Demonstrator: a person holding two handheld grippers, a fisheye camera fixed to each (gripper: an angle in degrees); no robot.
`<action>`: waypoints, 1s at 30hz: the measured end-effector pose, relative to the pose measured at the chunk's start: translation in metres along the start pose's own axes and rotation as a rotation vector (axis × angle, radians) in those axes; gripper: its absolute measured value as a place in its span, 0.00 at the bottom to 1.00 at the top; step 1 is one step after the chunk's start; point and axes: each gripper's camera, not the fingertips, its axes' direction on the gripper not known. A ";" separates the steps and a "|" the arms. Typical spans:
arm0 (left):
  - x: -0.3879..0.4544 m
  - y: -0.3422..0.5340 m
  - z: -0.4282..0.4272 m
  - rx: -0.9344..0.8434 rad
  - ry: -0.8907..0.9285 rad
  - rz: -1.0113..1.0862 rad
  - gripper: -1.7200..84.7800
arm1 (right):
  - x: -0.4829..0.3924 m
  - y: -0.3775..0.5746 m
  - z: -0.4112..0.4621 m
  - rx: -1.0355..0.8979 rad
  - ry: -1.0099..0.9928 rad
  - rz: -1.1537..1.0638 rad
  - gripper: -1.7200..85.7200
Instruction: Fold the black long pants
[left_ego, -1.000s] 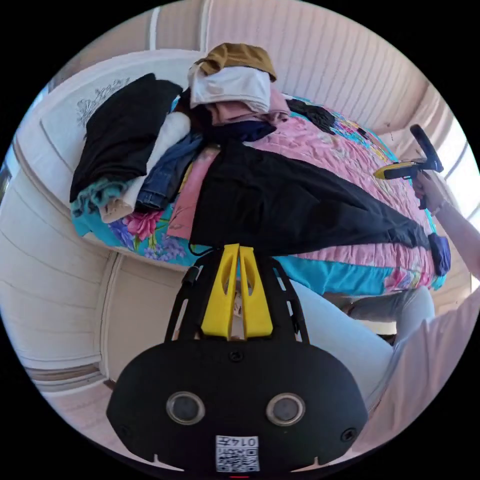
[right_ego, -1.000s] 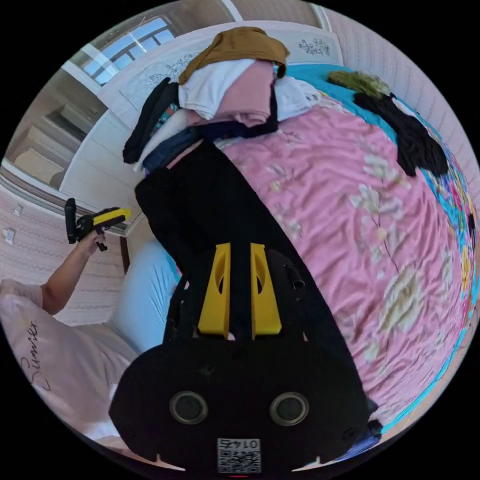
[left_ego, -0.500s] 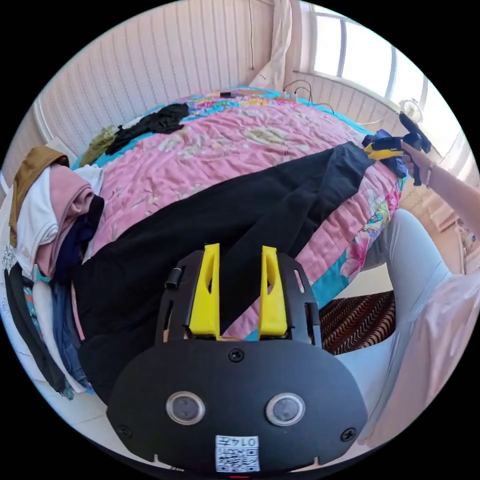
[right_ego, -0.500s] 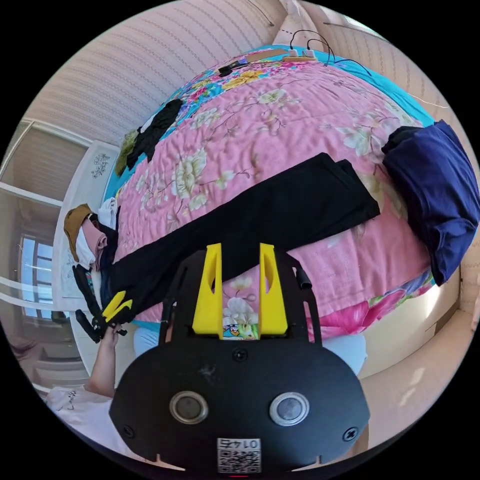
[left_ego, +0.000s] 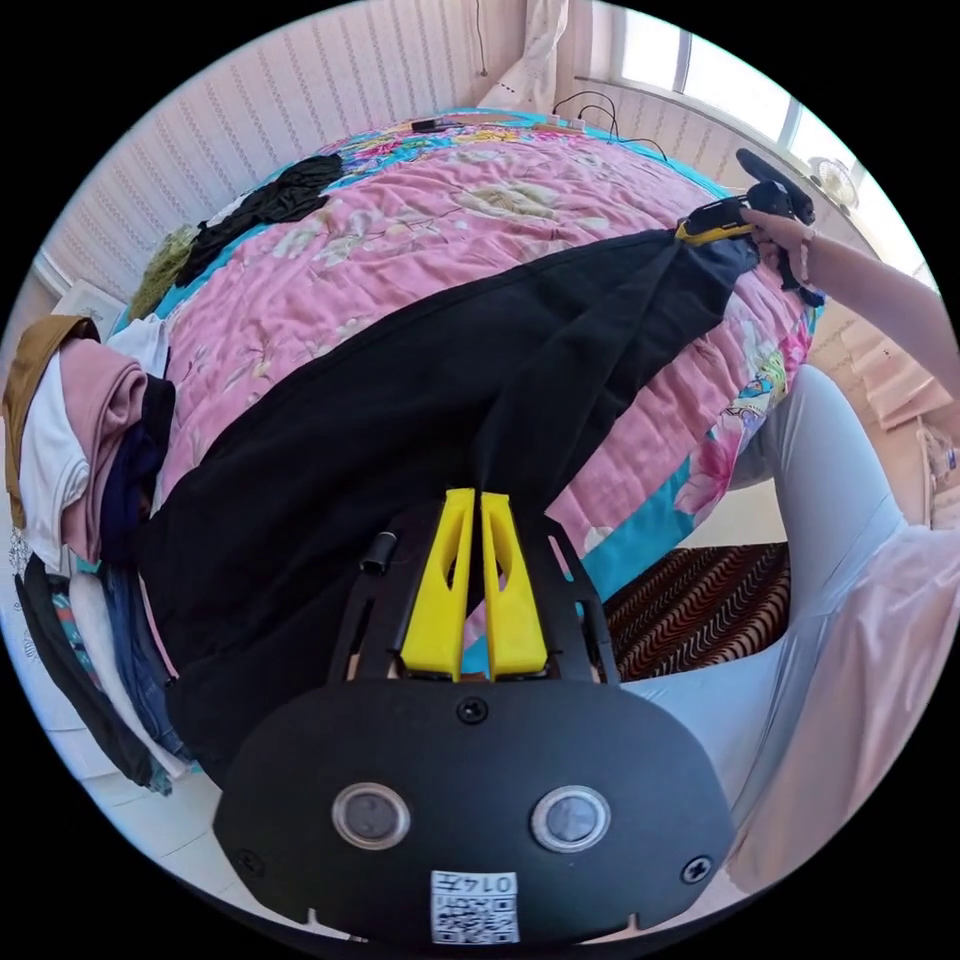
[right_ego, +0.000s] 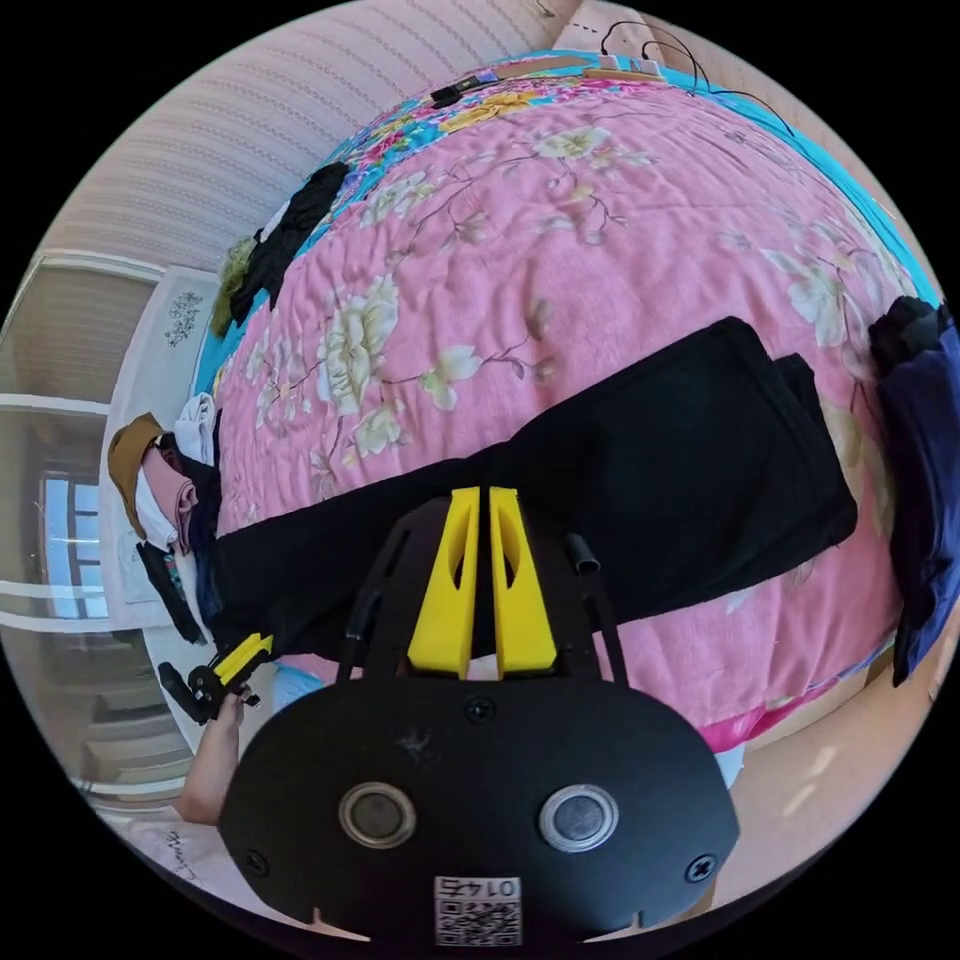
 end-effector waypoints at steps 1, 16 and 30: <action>0.001 -0.002 -0.005 0.009 0.012 0.003 0.01 | 0.007 0.009 -0.022 0.037 -0.069 -0.032 0.04; 0.018 -0.004 -0.010 -0.008 0.175 0.036 0.02 | 0.141 0.194 -0.172 0.208 -0.236 0.282 0.02; -0.021 -0.074 -0.040 0.178 0.035 -0.036 0.07 | 0.061 0.064 -0.218 0.191 0.103 -0.039 0.11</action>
